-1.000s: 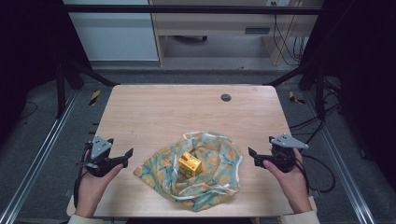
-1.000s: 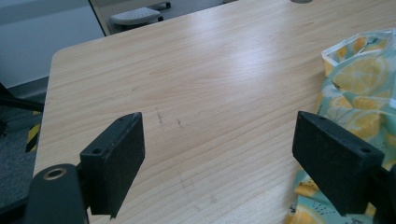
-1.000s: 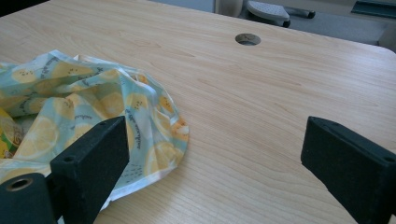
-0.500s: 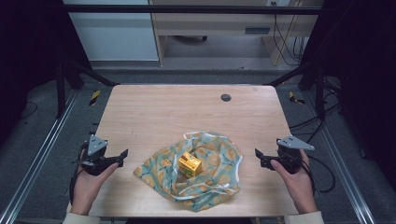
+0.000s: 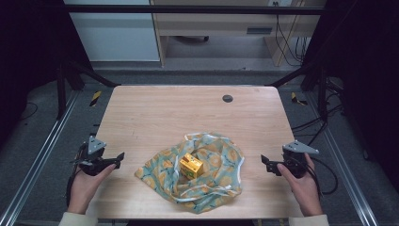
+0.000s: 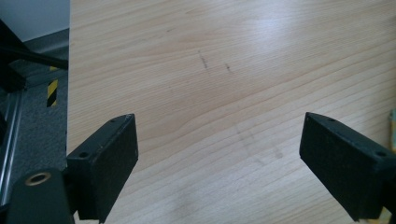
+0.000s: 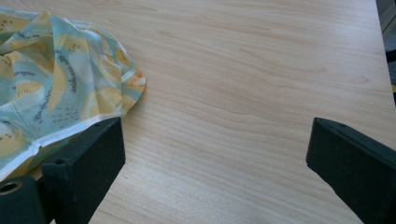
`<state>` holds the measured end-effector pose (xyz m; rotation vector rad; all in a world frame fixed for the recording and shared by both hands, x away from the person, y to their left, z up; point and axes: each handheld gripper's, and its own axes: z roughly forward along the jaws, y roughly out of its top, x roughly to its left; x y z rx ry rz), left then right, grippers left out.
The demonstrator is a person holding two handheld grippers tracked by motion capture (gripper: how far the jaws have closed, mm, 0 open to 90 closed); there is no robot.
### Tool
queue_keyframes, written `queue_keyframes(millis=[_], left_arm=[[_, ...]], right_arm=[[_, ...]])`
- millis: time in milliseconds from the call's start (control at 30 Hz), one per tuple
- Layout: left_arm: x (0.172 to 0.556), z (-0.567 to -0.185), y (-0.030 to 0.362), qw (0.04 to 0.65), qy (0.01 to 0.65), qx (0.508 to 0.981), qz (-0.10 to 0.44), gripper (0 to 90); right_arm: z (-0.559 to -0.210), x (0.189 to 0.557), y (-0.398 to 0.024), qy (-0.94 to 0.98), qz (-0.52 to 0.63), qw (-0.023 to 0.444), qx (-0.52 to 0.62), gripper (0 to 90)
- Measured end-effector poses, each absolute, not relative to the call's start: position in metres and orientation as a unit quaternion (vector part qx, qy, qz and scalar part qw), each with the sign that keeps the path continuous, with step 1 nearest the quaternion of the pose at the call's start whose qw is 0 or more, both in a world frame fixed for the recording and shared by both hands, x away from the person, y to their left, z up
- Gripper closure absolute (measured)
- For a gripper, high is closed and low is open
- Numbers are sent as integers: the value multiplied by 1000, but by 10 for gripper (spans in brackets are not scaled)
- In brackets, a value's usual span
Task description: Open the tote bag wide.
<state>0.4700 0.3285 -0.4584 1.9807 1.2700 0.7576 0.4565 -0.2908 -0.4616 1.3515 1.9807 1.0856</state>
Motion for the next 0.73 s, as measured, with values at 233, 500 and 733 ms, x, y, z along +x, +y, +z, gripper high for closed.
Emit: queue_keyframes(millis=[233,500,733], left_arm=[[473,-463,336,309,499,757,286,98],[473,-468,328,293,493,771,279,89],[472,-468,317,292,474,783,277,78]], right_arm=[[-472,456,-294,735,380,246,504,50],[-483,457,-292,754,344,248,503,62],[-485,458,-292,754,342,246,503,61]])
